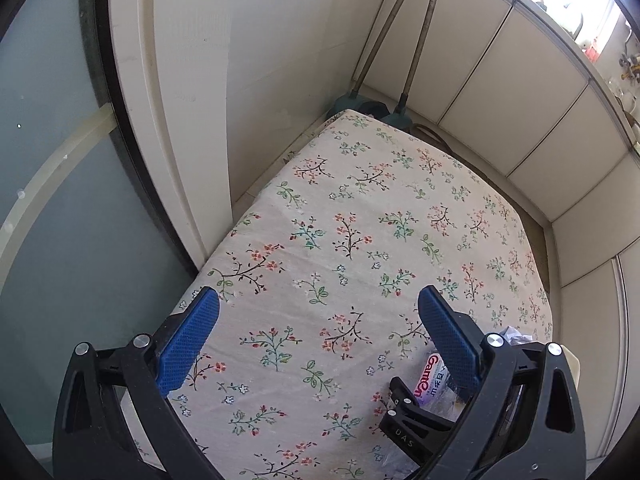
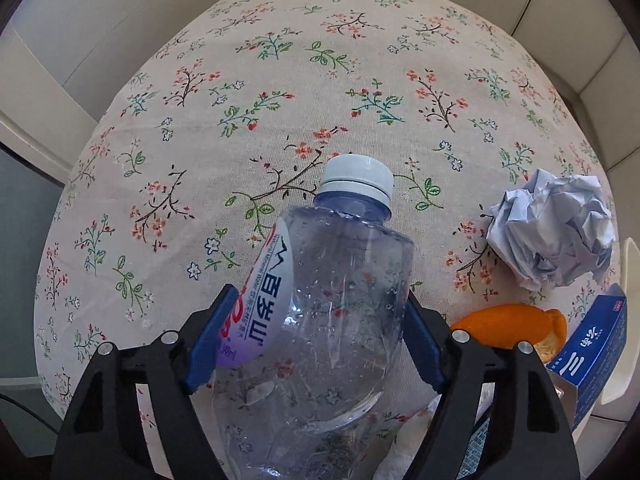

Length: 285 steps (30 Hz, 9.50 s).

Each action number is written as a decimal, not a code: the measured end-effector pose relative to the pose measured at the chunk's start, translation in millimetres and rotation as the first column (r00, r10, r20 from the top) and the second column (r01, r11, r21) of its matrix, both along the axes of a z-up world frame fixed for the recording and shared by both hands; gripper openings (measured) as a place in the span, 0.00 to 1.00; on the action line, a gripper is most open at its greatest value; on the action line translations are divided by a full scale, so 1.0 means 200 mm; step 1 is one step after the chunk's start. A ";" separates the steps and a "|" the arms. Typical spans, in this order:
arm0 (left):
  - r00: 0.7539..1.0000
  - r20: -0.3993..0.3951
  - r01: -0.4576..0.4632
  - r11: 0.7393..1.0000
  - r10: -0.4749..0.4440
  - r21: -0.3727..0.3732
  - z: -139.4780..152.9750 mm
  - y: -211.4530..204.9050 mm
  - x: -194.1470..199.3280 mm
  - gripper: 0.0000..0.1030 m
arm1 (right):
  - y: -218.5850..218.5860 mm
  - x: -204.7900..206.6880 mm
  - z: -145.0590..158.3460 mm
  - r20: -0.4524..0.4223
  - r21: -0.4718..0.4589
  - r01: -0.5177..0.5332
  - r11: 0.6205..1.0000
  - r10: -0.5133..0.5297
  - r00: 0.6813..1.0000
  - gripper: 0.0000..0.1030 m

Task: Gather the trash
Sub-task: 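Lower the right tool onto the clear plastic water bottle and grasp it, then grasp the crumpled white paper with the left tool while the right tool holds the bottle, then carry the bottle over the bin and open the right tool while the left tool holds the paper, then move the left tool over the bin and open it to drop the crumpled paper, then move both tools back over the table toward the milk carton, then lower the right tool onto the light-blue milk carton and grasp it, then grasp the white tissue bundle with the left tool while the right tool holds the carton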

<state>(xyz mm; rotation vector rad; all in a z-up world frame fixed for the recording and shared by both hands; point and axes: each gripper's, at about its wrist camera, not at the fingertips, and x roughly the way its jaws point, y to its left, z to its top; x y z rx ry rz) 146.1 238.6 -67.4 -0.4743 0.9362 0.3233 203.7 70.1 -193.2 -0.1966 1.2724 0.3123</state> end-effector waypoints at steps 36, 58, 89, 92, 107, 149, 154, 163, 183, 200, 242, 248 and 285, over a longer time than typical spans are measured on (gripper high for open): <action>0.908 -0.051 0.411 0.908 -0.415 -0.081 -0.28 -1.16 0.55 0.93 | -1.32 0.09 0.69 0.292 0.293 0.407 0.866 -0.486 0.824 0.74; 0.890 -0.137 0.433 0.900 -0.436 -0.048 -0.37 -1.24 0.58 0.54 | -1.41 0.13 0.63 0.256 0.270 0.410 0.871 -0.476 0.841 0.74; 0.882 0.175 0.439 0.898 -0.438 0.035 0.16 -1.52 0.27 0.54 | -1.87 -0.15 0.87 0.504 0.250 0.503 0.827 -0.555 0.662 0.74; 0.873 0.182 0.452 0.891 -0.453 0.049 0.16 -1.59 0.26 0.54 | -1.97 -0.16 0.87 0.532 0.240 0.538 0.808 -0.573 0.623 0.74; 0.832 0.183 0.522 0.851 -0.524 0.060 0.11 -1.92 0.27 0.55 | -2.37 -0.10 0.78 0.605 0.189 0.682 0.706 -0.631 0.485 0.79; 0.740 0.137 0.641 0.752 -0.658 0.152 0.10 -2.51 0.39 0.78 | -2.75 -0.34 0.78 0.488 0.237 0.795 0.559 -0.776 0.400 0.93; 0.782 0.142 0.578 0.792 -0.607 0.199 0.13 -2.31 0.32 0.80 | -2.54 -0.30 0.80 0.465 0.214 0.727 0.652 -0.723 0.512 0.93; 0.851 0.116 0.489 0.854 -0.512 0.176 0.11 -1.92 0.19 0.84 | -2.11 -0.30 0.83 0.491 0.158 0.585 0.795 -0.577 0.653 0.93; 0.964 0.010 0.261 0.955 -0.265 0.144 -0.01 -0.96 -0.11 0.84 | -1.13 -0.31 0.63 0.331 0.126 0.278 0.952 -0.305 0.893 0.93; 0.993 0.016 0.119 0.993 -0.119 -0.007 -0.04 -0.44 -0.21 0.84 | -0.70 -0.31 0.10 -0.092 0.179 0.320 0.931 -0.308 0.947 0.93; 0.840 -0.290 0.447 0.888 -0.459 -0.111 -0.54 -1.15 0.01 0.49 | -1.24 -0.35 0.53 0.103 0.408 0.375 0.833 -0.450 0.887 0.59; 0.811 -0.314 0.463 0.870 -0.493 -0.169 -0.58 -1.18 0.00 0.45 | -1.24 -0.36 0.54 0.097 0.411 0.372 0.832 -0.445 0.890 0.59; 0.862 0.235 0.403 0.889 -0.448 0.217 0.15 -1.32 -0.04 0.32 | -1.36 -0.34 0.78 0.330 0.414 0.269 0.870 -0.419 0.846 0.59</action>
